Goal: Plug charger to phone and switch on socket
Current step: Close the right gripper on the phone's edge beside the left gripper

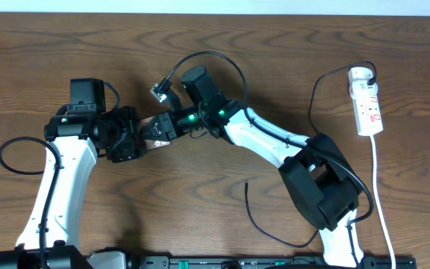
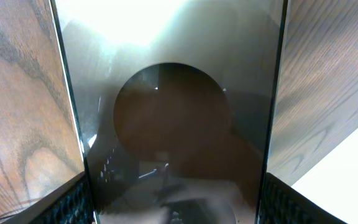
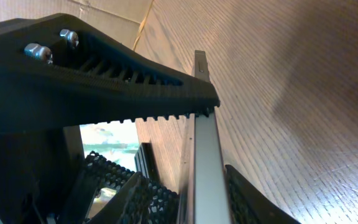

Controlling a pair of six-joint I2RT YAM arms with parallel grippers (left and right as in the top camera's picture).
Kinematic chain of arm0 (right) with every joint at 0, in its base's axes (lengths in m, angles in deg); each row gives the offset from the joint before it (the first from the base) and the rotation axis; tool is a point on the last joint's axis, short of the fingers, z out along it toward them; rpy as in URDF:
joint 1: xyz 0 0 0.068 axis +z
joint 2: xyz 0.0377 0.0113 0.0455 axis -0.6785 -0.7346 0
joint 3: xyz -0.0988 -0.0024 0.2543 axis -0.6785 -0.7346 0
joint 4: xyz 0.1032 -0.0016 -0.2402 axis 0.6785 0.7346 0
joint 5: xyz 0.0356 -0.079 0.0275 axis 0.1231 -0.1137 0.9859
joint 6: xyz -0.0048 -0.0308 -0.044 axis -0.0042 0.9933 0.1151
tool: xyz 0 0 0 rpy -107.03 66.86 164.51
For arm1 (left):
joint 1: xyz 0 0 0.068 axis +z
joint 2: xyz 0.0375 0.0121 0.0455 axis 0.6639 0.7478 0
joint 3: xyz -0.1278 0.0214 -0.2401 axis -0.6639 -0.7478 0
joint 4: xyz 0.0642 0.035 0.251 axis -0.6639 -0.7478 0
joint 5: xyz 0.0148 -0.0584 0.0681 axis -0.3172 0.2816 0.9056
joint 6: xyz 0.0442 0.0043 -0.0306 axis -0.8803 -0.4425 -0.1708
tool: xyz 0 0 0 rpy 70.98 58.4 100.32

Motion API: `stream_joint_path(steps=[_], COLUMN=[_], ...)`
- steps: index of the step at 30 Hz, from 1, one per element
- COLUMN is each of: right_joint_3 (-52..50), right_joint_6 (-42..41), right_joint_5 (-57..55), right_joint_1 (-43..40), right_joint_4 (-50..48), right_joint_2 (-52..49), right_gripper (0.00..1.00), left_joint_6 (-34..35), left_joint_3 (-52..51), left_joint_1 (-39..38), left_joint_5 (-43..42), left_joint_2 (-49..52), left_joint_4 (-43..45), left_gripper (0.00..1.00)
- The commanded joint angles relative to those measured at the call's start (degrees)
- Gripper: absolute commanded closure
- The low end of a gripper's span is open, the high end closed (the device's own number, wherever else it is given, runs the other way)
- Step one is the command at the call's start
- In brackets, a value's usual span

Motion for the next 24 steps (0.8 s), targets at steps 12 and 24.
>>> stream_joint_path(steps=[12,24], right_joint_3=[0.98,0.98], right_joint_6=[0.26,0.28], right_joint_5=[0.00,0.02], right_joint_1=[0.90,1.05], right_joint_4=[-0.13,-0.09], right_joint_2=[-0.13,-0.13], right_gripper=[0.77,0.83], left_joint_6=[0.52,0.50], left_joint_3=[0.81,0.81], left_joint_1=[-0.09,-0.09], left_joint_5=[-0.79,-0.76], left_joint_2=[-0.35,-0.35], left_joint_4=[-0.11,-0.13], left_gripper=[0.93,0.93])
